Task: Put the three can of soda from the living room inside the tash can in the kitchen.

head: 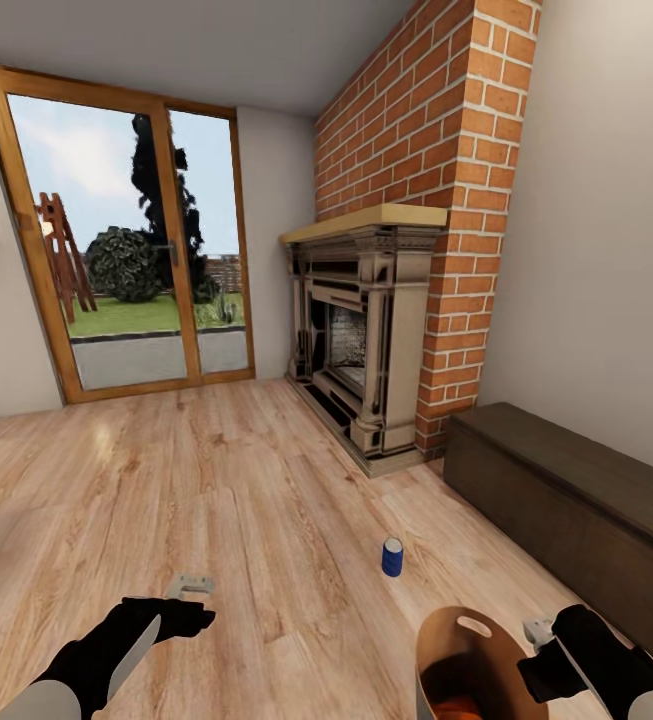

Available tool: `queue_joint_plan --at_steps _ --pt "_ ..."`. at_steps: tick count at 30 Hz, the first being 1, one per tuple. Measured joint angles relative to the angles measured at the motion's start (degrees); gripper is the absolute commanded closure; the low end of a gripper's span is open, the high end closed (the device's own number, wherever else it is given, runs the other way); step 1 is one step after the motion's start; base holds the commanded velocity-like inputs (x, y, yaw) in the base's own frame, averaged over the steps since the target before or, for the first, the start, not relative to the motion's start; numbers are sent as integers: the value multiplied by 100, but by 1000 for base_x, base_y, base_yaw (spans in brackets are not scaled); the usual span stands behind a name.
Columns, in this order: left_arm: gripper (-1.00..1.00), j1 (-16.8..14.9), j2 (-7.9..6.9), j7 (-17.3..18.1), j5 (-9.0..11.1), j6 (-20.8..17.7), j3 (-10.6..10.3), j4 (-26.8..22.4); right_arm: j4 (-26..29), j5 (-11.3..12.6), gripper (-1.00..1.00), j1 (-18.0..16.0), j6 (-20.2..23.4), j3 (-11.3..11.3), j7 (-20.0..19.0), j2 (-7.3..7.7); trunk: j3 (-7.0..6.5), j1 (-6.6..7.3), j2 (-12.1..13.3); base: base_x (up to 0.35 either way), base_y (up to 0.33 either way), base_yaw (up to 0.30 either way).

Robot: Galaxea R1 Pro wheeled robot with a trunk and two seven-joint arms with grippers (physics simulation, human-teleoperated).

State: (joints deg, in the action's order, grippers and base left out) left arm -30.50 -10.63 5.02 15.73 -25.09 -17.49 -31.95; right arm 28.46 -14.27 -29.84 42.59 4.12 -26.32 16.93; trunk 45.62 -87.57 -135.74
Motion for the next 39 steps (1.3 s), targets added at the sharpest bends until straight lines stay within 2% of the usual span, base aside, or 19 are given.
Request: queue_joint_plan --at_steps 8,27,31,39 --pt "-100 0 7 2 0 -3 0 4 0 2 100 -1 4 0 -5 3 30 0 0 0 0 0" --pt "-100 0 5 8 0 3 0 -1 0 5 100 0 50 -2 18 -2 198 0 0 2 1 0" --pt "-100 0 3 11 0 3 0 3 -1 -60 100 0 35 4 28 -4 233 0 0 173 149 0" --pt "-100 0 5 24 0 4 0 4 1 22 100 0 62 -17 48 -13 257 0 0 241 217 -64"
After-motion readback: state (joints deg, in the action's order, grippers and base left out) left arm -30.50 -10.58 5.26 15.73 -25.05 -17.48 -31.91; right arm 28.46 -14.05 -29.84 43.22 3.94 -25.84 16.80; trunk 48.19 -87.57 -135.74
